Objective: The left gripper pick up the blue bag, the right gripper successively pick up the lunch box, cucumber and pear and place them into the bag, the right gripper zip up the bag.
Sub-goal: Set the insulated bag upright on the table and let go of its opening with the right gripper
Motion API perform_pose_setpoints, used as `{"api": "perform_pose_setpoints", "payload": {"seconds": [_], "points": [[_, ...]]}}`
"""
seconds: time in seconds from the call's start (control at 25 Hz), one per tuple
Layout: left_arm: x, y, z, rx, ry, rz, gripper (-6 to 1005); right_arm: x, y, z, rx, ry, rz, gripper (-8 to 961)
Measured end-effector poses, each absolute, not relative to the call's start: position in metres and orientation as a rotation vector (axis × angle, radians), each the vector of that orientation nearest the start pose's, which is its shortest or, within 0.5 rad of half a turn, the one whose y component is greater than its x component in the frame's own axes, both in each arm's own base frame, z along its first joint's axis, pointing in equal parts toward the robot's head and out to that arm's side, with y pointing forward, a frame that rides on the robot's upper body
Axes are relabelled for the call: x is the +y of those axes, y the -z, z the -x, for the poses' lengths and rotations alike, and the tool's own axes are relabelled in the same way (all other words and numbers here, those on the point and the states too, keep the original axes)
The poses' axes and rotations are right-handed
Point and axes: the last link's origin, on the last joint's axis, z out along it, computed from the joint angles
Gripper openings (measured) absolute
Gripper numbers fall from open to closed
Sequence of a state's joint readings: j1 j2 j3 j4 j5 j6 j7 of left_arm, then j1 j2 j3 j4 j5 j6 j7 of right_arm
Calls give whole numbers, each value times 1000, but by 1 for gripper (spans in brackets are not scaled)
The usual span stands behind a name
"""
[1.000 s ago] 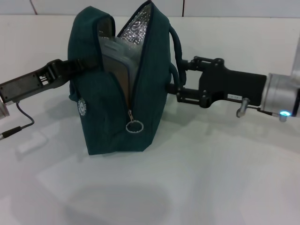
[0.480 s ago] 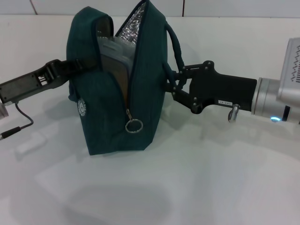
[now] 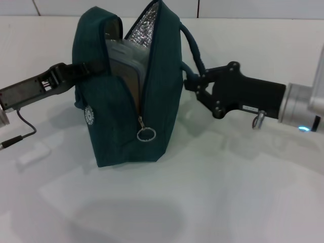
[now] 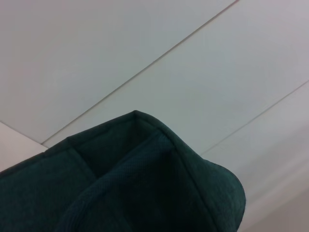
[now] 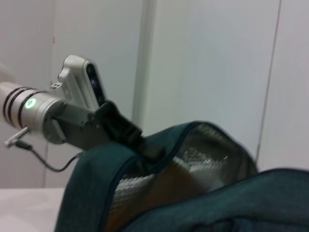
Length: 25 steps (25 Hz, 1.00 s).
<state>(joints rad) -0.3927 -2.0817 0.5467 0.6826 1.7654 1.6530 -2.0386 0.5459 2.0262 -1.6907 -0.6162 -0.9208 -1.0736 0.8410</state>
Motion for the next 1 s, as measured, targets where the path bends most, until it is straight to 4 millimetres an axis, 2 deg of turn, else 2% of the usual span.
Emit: {"api": "perform_pose_setpoints", "payload": {"seconds": [0.32,0.56,0.88,1.0], "points": [[306,-43,282,-1549,1278,2210,44,350,26,-193,-32,-936,2408,68],[309,-33,272,-1570,1302,2265,44,338,-5,-201,-66,-1071,2311,68],[312,-15,259,-1596,1292,2350,45,317,-20,-221,-70,-1106,2277,67],[316,-2,247,-1590,1312,2404,45,309,-23,-228,-69,-1107,2276,66]]}}
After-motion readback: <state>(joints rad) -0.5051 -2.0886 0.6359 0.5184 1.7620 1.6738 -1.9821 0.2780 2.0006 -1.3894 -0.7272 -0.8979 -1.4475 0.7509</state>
